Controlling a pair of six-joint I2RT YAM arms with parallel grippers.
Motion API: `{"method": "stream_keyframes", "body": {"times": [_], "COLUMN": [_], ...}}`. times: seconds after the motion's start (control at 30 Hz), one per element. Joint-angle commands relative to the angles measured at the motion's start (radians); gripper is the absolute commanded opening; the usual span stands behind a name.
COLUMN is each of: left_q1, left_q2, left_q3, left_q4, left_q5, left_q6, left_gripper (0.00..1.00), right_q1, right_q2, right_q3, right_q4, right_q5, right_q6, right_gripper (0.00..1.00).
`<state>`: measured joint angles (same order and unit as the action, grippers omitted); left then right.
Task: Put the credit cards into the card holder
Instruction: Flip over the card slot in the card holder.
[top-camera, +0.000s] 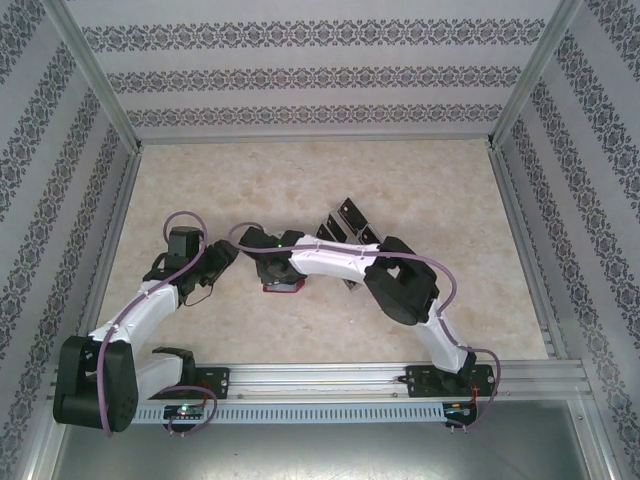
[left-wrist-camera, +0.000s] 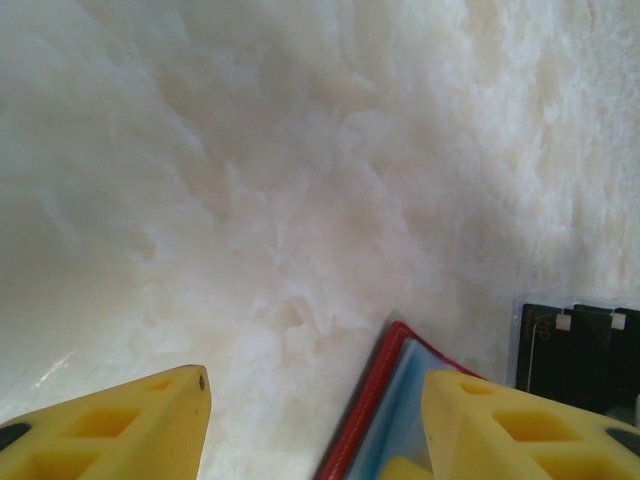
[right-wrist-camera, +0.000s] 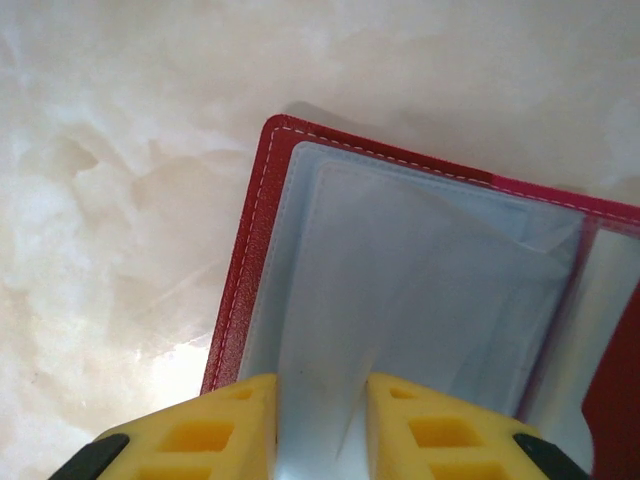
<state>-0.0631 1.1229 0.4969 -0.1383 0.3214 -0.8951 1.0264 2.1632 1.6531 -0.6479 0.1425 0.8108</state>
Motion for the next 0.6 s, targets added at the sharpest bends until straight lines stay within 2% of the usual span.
{"method": "stream_keyframes", "body": {"times": [0.0,0.2,0.57], "left_q1": [0.009,-0.02,-0.186], "left_q2": [-0.006,0.007,0.19], "left_q3": [0.037,0.068,0.167], "left_q4": [-0.079,-0.127,-0.146], "left_q5": [0.02,0.017,-0.027], "left_q6": [0.069,0.115,0.188], "left_gripper": [0.59,0.6,0.63], "right_q1": [-0.015,-0.038,-0.074], "right_q2": [-0.062,-0.112,-0.215], "right_q3": [-0.031,-0.081,-0.184], "right_q4": [0.007,0.02,0.04], "right_q5": [0.022,0.023,0.048], "right_q6": [-0.011,-0.018,-0.021], "right_gripper": [0.29,0.29,0.29]}}
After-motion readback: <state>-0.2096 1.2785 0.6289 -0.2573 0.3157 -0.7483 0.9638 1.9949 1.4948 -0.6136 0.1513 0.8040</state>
